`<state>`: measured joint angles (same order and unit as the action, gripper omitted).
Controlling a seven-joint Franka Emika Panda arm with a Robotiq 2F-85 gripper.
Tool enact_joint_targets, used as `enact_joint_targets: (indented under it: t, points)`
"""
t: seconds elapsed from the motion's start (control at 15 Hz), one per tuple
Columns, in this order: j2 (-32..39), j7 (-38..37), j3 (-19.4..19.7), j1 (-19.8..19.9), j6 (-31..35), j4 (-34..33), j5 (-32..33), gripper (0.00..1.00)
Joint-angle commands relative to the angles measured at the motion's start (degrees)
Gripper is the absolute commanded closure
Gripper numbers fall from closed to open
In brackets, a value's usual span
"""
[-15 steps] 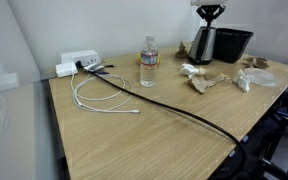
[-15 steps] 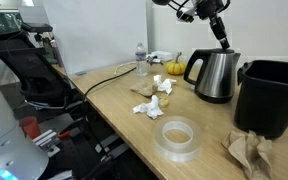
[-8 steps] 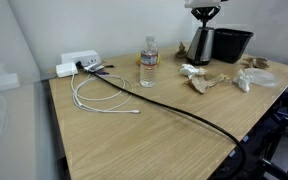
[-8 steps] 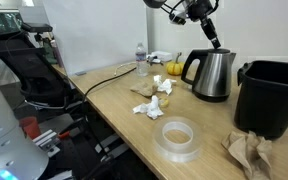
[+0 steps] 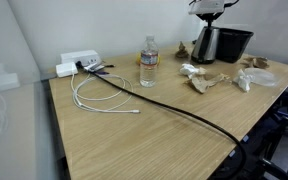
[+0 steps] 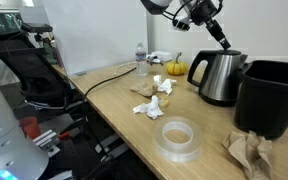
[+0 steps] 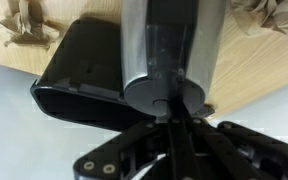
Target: Close the kettle, open it then throw the brown paper in the landfill bin
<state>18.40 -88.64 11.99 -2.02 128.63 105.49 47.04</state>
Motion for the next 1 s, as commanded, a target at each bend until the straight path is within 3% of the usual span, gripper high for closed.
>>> enact_joint_targets:
  t: [0.0, 0.93]
  points:
    - [-0.22, -1.81, -0.52, 1.77, 2.23, 1.35, 1.73, 1.0]
    - [-2.32, -0.9, -0.61, 4.6, 3.96, 2.02, -1.04, 1.0]
